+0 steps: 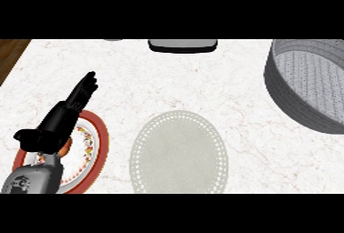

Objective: Pick the tomato from the placemat and place it in the basket

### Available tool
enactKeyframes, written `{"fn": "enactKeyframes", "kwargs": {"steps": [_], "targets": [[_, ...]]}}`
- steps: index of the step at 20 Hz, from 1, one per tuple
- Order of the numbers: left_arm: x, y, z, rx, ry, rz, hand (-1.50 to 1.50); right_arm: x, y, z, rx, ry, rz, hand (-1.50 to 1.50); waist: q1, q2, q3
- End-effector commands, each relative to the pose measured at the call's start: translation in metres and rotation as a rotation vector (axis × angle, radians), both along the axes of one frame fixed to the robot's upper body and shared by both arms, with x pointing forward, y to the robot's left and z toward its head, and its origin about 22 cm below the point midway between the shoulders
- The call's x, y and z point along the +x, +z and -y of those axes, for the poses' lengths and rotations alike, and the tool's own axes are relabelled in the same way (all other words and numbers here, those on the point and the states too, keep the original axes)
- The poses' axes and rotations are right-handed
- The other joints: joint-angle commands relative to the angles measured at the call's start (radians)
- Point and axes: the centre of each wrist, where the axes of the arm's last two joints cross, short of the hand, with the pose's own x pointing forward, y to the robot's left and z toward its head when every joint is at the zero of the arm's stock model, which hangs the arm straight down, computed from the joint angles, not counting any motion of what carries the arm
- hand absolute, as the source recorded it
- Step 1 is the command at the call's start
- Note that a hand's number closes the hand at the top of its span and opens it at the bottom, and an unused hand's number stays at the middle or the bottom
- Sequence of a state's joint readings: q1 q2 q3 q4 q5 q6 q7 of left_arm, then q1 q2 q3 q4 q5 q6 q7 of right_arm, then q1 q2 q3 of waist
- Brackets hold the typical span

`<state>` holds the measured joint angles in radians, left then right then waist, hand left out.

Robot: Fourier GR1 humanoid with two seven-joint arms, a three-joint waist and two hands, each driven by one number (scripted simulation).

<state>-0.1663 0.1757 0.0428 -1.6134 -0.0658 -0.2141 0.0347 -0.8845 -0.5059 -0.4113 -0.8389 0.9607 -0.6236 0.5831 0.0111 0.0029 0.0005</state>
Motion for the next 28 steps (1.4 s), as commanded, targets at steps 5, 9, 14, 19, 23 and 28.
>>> {"fn": "enactKeyframes", "kwargs": {"steps": [5,9,14,19,23,28], "targets": [[-0.002,-0.012,0.003,-0.002,0.001,-0.002,0.0,-0.013,-0.019,0.044,-0.055,-0.125,0.132,1.5,0.002,0.004,0.0],[0.006,-0.005,0.005,0.006,-0.005,0.0,0.0,-0.006,-0.021,0.053,-0.019,-0.091,0.146,-1.5,0.012,0.007,0.001],[0.011,-0.01,0.0,0.007,-0.005,-0.006,0.0,-0.015,-0.028,0.06,-0.065,-0.028,0.114,-1.5,-0.003,0.001,0.0],[0.001,-0.016,0.014,0.007,-0.005,-0.007,0.0,-0.005,0.001,0.044,-0.046,0.038,0.245,-1.5,-0.006,-0.002,-0.001],[0.009,0.0,-0.016,0.004,0.02,0.004,0.0,-0.017,0.013,0.067,0.052,-0.01,0.343,-1.5,-0.006,-0.002,0.0],[-0.004,0.0,-0.008,0.003,0.02,-0.004,0.0,-0.041,0.029,0.088,0.191,-0.02,0.416,-1.5,-0.018,-0.009,-0.001]]}}
